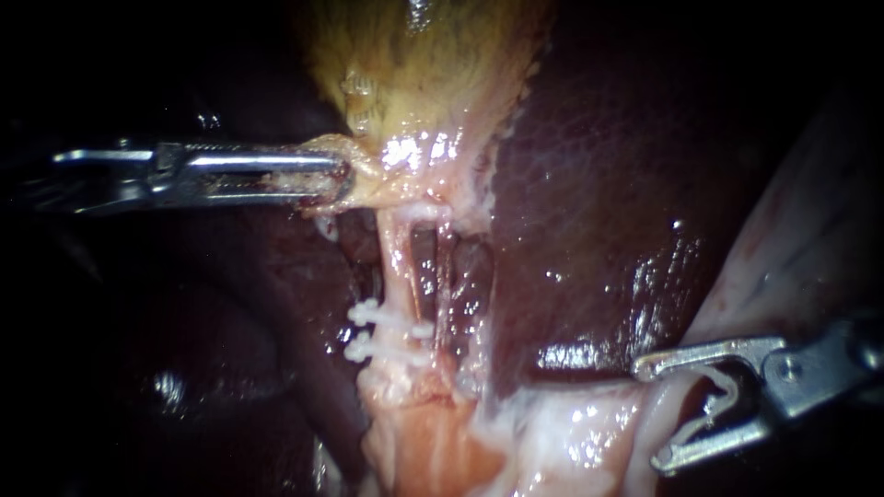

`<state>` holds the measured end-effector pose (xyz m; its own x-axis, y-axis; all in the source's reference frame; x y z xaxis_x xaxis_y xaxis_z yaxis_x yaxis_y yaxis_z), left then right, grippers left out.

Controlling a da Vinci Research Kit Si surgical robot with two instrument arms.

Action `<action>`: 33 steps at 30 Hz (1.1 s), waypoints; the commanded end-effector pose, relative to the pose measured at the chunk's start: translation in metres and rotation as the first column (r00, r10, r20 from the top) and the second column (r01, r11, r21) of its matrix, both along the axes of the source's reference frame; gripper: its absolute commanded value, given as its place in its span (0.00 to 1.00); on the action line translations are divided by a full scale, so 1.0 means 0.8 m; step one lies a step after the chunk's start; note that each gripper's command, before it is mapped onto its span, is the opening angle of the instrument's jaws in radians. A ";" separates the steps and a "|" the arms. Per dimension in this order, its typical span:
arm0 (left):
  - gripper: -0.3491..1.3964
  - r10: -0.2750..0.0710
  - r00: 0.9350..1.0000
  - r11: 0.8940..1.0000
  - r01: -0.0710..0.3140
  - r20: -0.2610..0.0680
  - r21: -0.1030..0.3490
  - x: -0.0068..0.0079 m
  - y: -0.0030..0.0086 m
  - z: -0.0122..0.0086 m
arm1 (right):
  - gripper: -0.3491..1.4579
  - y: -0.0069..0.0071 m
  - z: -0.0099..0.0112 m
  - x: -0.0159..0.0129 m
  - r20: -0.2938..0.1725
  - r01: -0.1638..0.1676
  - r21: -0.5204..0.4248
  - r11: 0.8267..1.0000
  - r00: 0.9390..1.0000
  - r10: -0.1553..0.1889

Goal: Clipping third clip left tube

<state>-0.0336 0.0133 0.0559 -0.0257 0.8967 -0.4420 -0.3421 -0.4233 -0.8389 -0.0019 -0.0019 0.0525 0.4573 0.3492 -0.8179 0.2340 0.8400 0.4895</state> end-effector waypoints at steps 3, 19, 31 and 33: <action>0.00 0.005 1.000 1.000 -0.005 0.004 0.005 0.0010 0.0006 -0.0009 | 0.47 -0.0001 0.0000 0.0000 0.000 0.000 0.000 1.000 1.000 0.000; 0.00 -0.040 0.999 0.999 0.040 0.001 0.010 0.0078 0.0046 -0.0062 | 0.47 0.0009 0.0003 0.0051 0.010 0.034 0.126 0.991 0.999 -0.036; 0.00 -0.042 0.999 0.999 0.042 0.000 0.010 0.0076 0.0044 -0.0066 | 0.47 0.0052 0.0002 0.0173 0.001 -0.072 0.319 0.945 0.997 0.076; 0.00 -0.042 0.999 0.999 0.042 0.000 0.010 0.0075 0.0044 -0.0066 | 0.47 0.0062 0.0002 0.0191 -0.010 -0.085 0.334 0.939 0.996 0.094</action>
